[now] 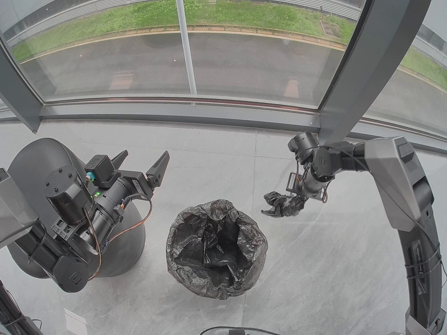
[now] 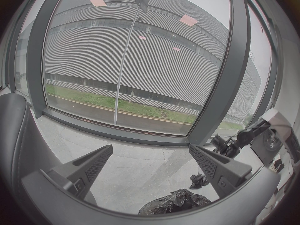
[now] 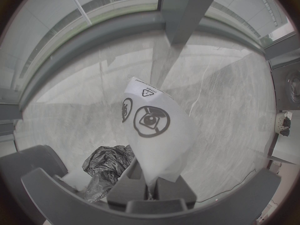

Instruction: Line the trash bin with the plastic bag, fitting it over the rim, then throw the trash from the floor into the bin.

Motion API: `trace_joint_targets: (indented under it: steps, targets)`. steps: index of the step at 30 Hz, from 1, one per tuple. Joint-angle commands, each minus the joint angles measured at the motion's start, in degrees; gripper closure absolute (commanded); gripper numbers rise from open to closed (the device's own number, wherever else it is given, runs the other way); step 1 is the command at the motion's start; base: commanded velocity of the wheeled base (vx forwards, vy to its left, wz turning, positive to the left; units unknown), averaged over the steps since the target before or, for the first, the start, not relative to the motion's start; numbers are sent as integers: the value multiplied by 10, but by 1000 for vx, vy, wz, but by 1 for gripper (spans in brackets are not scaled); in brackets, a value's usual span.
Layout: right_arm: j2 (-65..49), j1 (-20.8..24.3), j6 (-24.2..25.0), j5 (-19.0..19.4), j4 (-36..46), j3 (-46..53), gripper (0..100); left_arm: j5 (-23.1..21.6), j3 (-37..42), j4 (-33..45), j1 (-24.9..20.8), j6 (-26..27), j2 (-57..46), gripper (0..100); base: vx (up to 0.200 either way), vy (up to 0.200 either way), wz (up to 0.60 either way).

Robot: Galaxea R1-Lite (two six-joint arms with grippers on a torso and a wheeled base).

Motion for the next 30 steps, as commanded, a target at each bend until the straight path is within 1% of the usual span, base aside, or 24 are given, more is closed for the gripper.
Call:
trace_joint_targets:
  steps: [1,6,8,10,12,15,16,17,18,19,20,22,23,24,25,27,30]
  targets:
    - [-127,1,6,-22,13,0,100,0,2,0,0,-3,-17,0,0,0,0]
    - [-190,15,-4,-28,13,0,100,-1,-1,0,1,-30,-44,0,0,0,0]
    - [-231,34,-8,-28,15,0,100,-13,1,2,7,-33,-65,0,0,0,0]
    - [-260,48,-11,-28,15,0,100,-15,1,9,10,-33,-80,0,0,0,0]
    - [-304,92,-33,-30,14,0,100,-15,-2,57,14,-34,-114,0,0,0,0]
    - [-342,156,-42,-43,13,0,100,-15,-15,126,17,-44,-161,0,0,0,0]
    - [-348,171,-42,-47,13,0,100,-15,-17,137,17,-50,-169,0,0,0,0]
    - [-348,171,-42,-47,13,0,100,-15,-17,137,17,-50,-169,0,0,0,0]
    - [-366,226,-44,-65,13,25,100,-15,-24,179,17,-67,-204,0,0,0,0]
    - [-370,246,-44,-72,13,32,100,-15,-26,198,16,-69,-216,0,0,0,0]
    - [-372,255,-44,-73,13,36,100,-15,-26,206,17,-69,-222,0,0,0,0]
    - [-374,304,-44,-88,13,59,100,-10,-34,264,16,-69,-259,0,0,0,0]
    - [-374,309,-44,-90,13,62,100,-9,-36,275,16,-69,-264,0,0,0,0]
    - [-369,329,-49,-101,13,83,100,-1,-53,343,16,-70,-289,0,0,0,0]
    - [-369,332,-49,-102,13,87,100,2,-55,355,16,-70,-293,0,0,0,0]
    - [-352,343,-52,-104,6,119,100,35,-84,458,15,-70,-324,0,0,0,0]
    - [-326,343,-50,-103,-15,148,100,58,-92,515,15,-67,-336,0,0,0,0]
